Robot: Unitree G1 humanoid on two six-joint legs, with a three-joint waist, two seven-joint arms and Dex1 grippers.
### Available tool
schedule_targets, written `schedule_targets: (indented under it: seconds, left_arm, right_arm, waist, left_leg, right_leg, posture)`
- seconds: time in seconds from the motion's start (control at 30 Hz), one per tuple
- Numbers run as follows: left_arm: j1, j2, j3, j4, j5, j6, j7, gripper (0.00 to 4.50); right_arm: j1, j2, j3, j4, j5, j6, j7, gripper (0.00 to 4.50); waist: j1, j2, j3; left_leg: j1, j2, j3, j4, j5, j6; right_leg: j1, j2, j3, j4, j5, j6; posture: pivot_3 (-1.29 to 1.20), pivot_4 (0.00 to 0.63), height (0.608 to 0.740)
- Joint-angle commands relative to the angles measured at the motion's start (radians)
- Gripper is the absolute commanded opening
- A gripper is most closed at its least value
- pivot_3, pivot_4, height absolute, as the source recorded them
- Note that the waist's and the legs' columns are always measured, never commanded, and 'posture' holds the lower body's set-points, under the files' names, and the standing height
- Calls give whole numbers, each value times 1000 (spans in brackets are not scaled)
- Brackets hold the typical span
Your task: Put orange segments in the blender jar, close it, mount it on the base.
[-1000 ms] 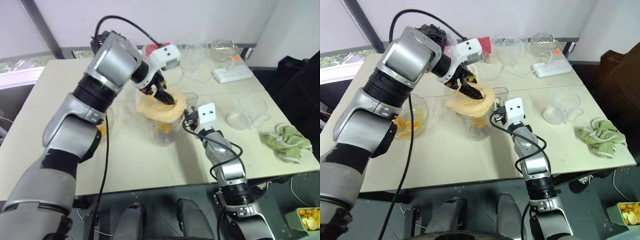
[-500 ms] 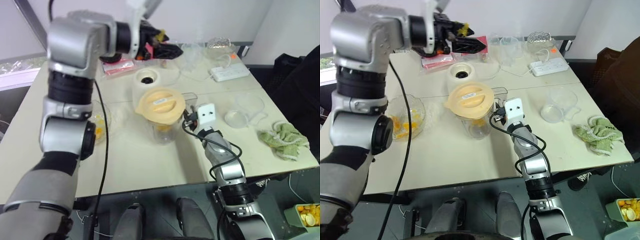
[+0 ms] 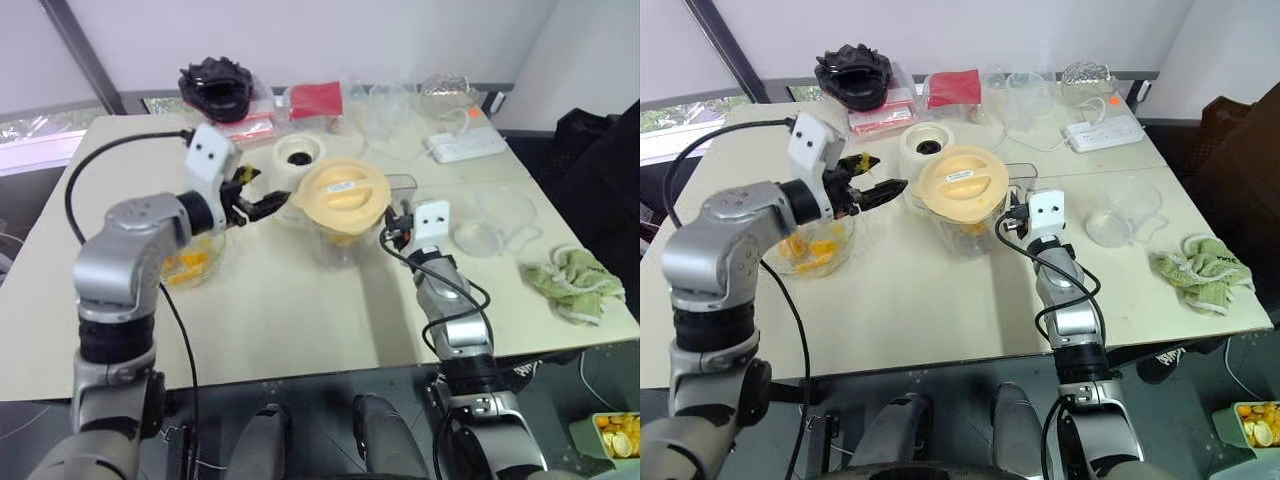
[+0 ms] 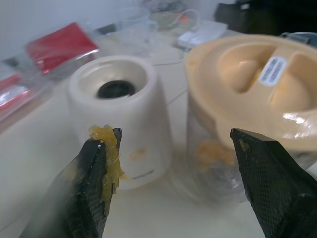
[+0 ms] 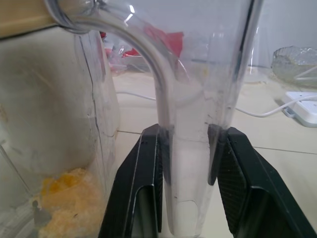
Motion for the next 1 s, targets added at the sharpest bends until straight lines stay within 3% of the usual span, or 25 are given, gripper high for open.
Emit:
schedule_targets:
  seconds: [0.03, 0.2, 0.33, 0.63, 0.8, 1.0]
  left_arm:
    - [78, -5, 10, -61, -14, -50, 41, 3643]
    - [233, 22, -46, -101, 3, -137, 45, 3643]
    - [370, 42, -101, -139, 18, -256, 26, 3643]
    - [456, -97, -74, -122, -12, -447, 120, 3643]
    - [474, -153, -99, -126, 17, -528, 176, 3643]
    - [500, -169, -138, -140, 38, -553, 216, 3643]
  right_arm:
    - [-55, 4, -23, -1, 23, -24, 0, 1157]
    - [-120, -16, -40, -19, 23, 45, -12, 1157]
    - [-208, -51, -61, -99, 30, 203, -27, 1157]
    - [-472, -154, -90, -213, 42, 552, -20, 1157]
    - [-708, -216, -93, -101, 39, 681, -18, 1157]
    - [-916, -190, -115, 106, 57, 646, -34, 1157]
  waist:
    - [1, 0, 0]
    - [6, 0, 0]
    - [9, 1, 0]
    - [12, 1, 1]
    - [9, 2, 1]
    - [10, 2, 1]
  left_leg:
    - [0, 0, 0, 0, 0, 0]
    - [0, 0, 0, 0, 0, 0]
    - [-1, 0, 1, 0, 0, 0]
    - [-3, 0, 0, 0, 0, 0]
    - [-6, 0, 1, 0, 0, 0]
    - [-7, 1, 1, -1, 0, 0]
  right_leg:
    - [0, 0, 0, 0, 0, 0]
    - [0, 0, 0, 0, 0, 0]
    - [0, 0, 0, 0, 0, -1]
    - [-1, 0, -1, -3, 0, -1]
    - [-4, 0, -1, -6, 1, -2]
    - [-4, 0, -1, -7, 2, -2]
  posture:
    - [0, 150, 740]
    - [0, 150, 740]
    - [0, 150, 740]
    - [0, 150, 740]
    - [0, 150, 740]
    - [0, 150, 740]
